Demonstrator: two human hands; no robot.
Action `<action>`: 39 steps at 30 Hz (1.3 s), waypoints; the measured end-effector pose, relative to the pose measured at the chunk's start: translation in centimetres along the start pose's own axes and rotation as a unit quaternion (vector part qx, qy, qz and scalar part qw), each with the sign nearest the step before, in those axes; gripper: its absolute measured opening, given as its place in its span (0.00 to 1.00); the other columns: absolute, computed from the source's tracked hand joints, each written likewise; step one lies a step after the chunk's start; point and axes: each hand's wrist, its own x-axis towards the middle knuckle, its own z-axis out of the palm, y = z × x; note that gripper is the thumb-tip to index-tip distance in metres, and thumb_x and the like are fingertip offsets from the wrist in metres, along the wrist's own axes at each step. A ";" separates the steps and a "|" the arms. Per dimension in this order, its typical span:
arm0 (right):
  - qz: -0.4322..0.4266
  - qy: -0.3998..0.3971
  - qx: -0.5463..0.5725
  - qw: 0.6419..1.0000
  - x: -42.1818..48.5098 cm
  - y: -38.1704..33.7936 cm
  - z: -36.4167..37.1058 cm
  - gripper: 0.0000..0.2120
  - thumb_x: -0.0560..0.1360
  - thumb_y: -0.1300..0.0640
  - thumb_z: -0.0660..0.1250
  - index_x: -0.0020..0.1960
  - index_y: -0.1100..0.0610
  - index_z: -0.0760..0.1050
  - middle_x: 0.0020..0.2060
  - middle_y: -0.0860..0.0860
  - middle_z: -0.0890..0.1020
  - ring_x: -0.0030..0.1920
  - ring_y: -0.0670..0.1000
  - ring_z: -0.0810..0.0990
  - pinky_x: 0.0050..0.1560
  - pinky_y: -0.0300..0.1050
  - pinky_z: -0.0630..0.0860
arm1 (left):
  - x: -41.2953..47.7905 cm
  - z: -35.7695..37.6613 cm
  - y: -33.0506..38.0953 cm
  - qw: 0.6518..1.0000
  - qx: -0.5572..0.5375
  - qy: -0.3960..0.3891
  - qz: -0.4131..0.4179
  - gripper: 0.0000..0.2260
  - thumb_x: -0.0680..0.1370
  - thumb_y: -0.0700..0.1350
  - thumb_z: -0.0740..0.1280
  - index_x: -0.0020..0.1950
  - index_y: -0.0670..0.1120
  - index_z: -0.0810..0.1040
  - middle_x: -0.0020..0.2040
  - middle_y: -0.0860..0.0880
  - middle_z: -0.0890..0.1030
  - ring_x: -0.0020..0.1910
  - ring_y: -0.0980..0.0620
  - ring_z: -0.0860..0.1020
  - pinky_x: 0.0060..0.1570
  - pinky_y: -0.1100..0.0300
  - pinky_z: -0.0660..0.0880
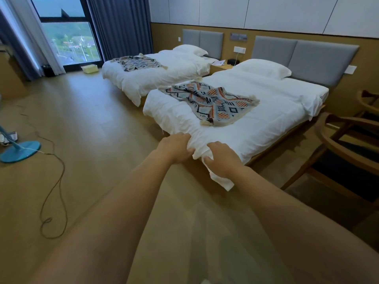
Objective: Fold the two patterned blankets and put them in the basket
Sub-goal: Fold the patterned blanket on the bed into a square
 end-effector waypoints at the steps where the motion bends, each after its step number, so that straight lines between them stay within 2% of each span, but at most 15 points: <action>1: 0.001 0.001 0.000 1.000 2.1 0.5 -0.1 0.22 0.77 0.50 0.58 0.69 0.58 0.64 0.66 0.56 0.71 0.65 0.57 0.69 0.64 0.51 0.66 | 2.0 -0.1 -0.5 1.000 0.002 -0.002 -0.001 0.17 0.77 0.54 0.60 0.60 0.45 0.71 0.59 0.44 0.75 0.56 0.44 0.75 0.55 0.46 0.73; 8: 0.004 -0.003 -0.013 1.000 15.8 3.7 -1.3 0.22 0.78 0.50 0.59 0.68 0.58 0.64 0.67 0.56 0.71 0.66 0.57 0.69 0.64 0.52 0.67 | 15.2 -1.2 -3.6 1.000 0.004 0.000 -0.014 0.24 0.78 0.55 0.59 0.71 0.45 0.64 0.68 0.43 0.70 0.65 0.44 0.71 0.61 0.47 0.71; 17: -0.027 -0.029 -0.018 0.999 29.5 2.9 1.5 0.23 0.78 0.50 0.59 0.69 0.58 0.63 0.67 0.56 0.71 0.67 0.57 0.68 0.64 0.52 0.67 | 25.6 -0.9 -10.6 0.999 -0.015 -0.001 -0.035 0.24 0.79 0.55 0.59 0.72 0.45 0.63 0.71 0.44 0.68 0.67 0.44 0.69 0.64 0.48 0.68; 28: -0.017 -0.043 -0.022 0.999 50.2 -3.5 7.1 0.22 0.78 0.49 0.58 0.68 0.59 0.64 0.65 0.57 0.71 0.65 0.57 0.69 0.64 0.51 0.67 | 40.1 -2.7 -27.0 0.999 0.006 -0.018 -0.026 0.23 0.79 0.54 0.58 0.70 0.46 0.64 0.70 0.44 0.69 0.65 0.44 0.71 0.60 0.50 0.70; 39: 0.026 -0.042 -0.017 0.999 68.6 -8.4 10.4 0.24 0.78 0.49 0.58 0.71 0.59 0.61 0.68 0.56 0.69 0.67 0.57 0.67 0.66 0.50 0.65 | 53.7 -4.4 -40.8 0.998 0.023 -0.054 0.001 0.23 0.79 0.55 0.58 0.71 0.46 0.63 0.71 0.44 0.68 0.67 0.43 0.69 0.63 0.48 0.67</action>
